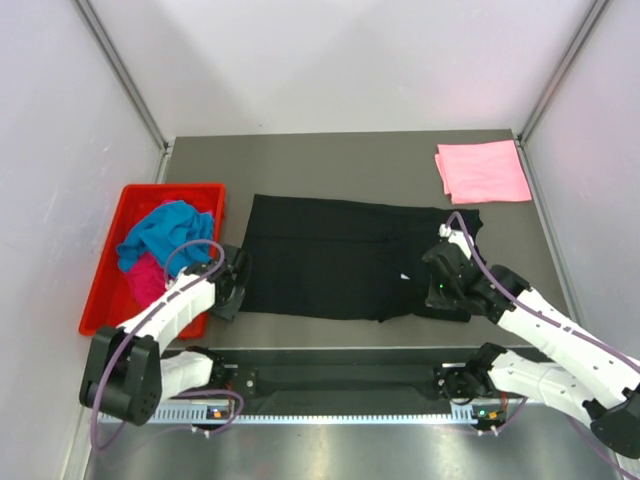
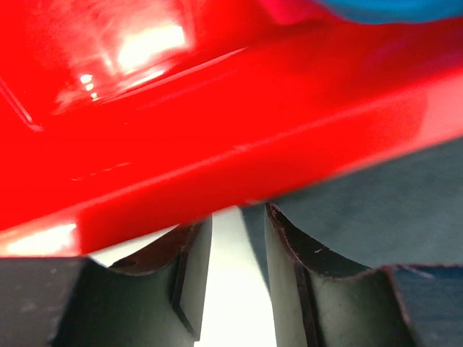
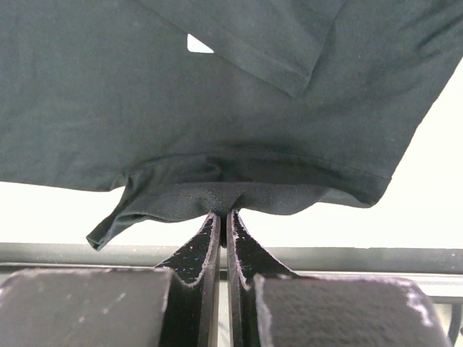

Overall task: Fold and stack the t-shirts
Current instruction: Fold the tshirt

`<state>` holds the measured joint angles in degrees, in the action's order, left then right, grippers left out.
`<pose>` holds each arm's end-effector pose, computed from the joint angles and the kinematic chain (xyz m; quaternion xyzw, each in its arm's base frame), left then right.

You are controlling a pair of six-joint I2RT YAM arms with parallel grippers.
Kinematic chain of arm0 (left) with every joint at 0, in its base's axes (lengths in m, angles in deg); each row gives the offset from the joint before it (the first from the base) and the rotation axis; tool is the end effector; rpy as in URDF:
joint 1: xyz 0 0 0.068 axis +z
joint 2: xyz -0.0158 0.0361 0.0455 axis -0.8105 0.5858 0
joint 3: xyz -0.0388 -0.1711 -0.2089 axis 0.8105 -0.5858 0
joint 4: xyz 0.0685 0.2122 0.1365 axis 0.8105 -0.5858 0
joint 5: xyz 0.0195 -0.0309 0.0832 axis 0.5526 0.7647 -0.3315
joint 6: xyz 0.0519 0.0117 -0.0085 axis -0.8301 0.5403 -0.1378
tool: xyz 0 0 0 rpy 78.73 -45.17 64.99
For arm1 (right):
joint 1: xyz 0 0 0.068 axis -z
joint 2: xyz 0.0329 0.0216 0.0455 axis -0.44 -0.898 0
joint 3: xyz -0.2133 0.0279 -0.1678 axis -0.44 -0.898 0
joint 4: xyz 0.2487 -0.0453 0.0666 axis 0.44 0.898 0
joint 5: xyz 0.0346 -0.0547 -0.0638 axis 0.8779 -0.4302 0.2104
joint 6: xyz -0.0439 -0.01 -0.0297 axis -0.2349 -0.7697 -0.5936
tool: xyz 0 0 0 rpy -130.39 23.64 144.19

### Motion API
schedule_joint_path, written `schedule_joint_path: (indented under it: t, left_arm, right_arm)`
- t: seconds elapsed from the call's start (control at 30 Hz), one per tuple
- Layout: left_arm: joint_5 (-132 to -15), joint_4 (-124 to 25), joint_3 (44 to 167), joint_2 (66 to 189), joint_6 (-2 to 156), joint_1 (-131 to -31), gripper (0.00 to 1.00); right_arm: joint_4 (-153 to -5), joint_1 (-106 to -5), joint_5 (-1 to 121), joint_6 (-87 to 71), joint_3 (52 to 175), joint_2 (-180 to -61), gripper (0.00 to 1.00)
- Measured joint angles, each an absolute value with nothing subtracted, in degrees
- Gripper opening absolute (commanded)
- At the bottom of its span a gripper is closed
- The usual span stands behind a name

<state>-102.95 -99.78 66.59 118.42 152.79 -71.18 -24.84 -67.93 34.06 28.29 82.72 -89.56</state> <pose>0.1647 -0.0369 0.1667 -0.5771 0.7918 0.0517 0.1934 0.1225 0.0944 0.2600 0.0519 0.9525 0.0582 0.2944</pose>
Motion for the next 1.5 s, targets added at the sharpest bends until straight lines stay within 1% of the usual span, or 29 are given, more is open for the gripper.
schedule_joint_path:
  t: [0.2,0.43,0.57,0.67,0.77,0.8,0.87,0.9,0.93,1.23,1.5]
  left_arm:
    - [-102.20,-99.36,65.35,119.19,154.69,-71.18,0.40]
    - [-102.31,-98.69,64.04,117.31,155.43,-71.18,0.38]
    - [-102.51,-98.38,63.88,116.85,155.41,-71.18,0.41]
    - [-102.64,-97.09,63.73,116.65,155.30,-71.18,0.40]
    - [-102.71,-96.15,63.66,116.76,155.39,-71.18,0.30]
    - [-102.69,-96.02,63.64,116.85,155.41,-71.18,0.24]
    - [-102.69,-95.63,63.53,117.03,155.63,-71.18,0.15]
    - [-102.66,-95.43,63.49,117.05,155.74,-71.18,0.02]
    - [-102.64,-95.36,63.47,117.07,155.94,-71.18,0.00]
    - [-103.71,-96.68,66.05,116.57,152.68,-71.18,0.00]
    - [-105.09,-96.65,71.66,116.81,150.10,-71.40,0.00]
  right_arm:
    - [-24.99,-67.93,34.59,28.27,82.15,-89.25,0.00]
    - [-24.95,-67.93,35.14,28.27,82.15,-87.85,0.00]
    - [-24.82,-67.93,35.20,28.27,82.15,-87.22,0.00]
    - [-24.58,-67.93,35.38,28.31,82.15,-86.87,0.00]
    - [-24.49,-67.93,35.77,28.34,82.15,-85.95,0.00]
    - [-24.45,-67.93,35.79,28.34,82.15,-85.69,0.00]
    - [-24.29,-67.93,35.77,28.36,82.15,-85.32,0.00]
    - [-24.12,-67.93,35.73,28.40,82.15,-85.23,0.00]
    - [-23.96,-67.93,35.70,28.44,82.15,-85.21,0.00]
    - [-22.46,-67.93,32.45,28.51,82.68,-87.07,0.00]
    - [-22.11,-67.93,28.62,28.31,87.86,-89.93,0.00]
